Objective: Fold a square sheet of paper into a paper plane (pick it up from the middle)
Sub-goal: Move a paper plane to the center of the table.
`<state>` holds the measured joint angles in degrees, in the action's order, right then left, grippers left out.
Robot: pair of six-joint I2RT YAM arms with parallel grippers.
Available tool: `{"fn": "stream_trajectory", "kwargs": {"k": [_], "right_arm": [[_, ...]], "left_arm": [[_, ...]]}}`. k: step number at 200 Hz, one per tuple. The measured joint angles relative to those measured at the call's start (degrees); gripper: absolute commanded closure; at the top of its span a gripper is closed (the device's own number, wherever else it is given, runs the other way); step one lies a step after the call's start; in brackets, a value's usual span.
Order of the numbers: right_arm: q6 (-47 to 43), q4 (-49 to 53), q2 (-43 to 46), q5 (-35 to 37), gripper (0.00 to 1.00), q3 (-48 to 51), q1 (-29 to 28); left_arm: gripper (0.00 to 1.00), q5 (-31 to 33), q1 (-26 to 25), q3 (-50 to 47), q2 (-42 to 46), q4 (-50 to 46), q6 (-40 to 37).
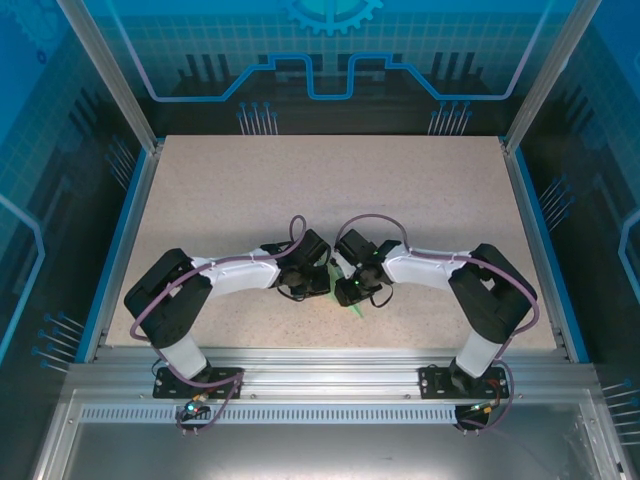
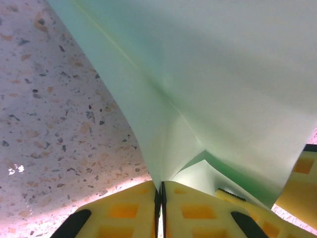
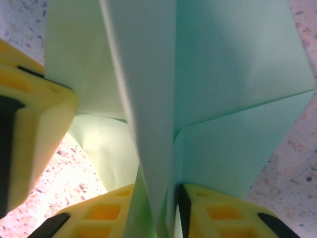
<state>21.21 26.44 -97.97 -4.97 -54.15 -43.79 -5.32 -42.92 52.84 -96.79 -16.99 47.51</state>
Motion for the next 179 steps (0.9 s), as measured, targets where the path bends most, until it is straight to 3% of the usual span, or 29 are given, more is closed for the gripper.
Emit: {"fn": "stream_trajectory", "kwargs": {"k": [32,64,90,113,121,137,179], "right_arm": [[0.5,0.8,-0.1,1.4,0.80,-0.3,-0.1],[1.2,1.1,-0.1,1.7,0.90,-0.5,-0.1],[1.9,2.4,-0.4,2.4,0.98,-1.4,-0.1],[2.8,3.8,-0.4,3.5,0.98,-2.2,-0.1],[3.2,4.6,-0.2,4.4,0.98,-2.5,0.0],[3.7,6.8,0.4,6.1,0.97,-3.8,0.7],[4.8,10.8,-0.8,7.9,0.96,-13.2,8.9]], "left_arm": [[0.87,0.0,0.0,-0.5,0.0,0.5,0.0],[0.85,0.2,0.0,-0.6,0.0,0.9,0.0],[0.77,0.2,0.0,-1.4,0.2,1.6,-0.5],[0.61,0.6,0.0,-2.9,2.3,2.1,-0.7],[0.59,0.7,0.0,-3.4,3.9,2.2,-0.9],[0.42,2.2,0.0,-4.6,9.2,2.4,-0.9],[0.36,9.0,0.8,-9.7,27.5,2.3,-0.7]]}}
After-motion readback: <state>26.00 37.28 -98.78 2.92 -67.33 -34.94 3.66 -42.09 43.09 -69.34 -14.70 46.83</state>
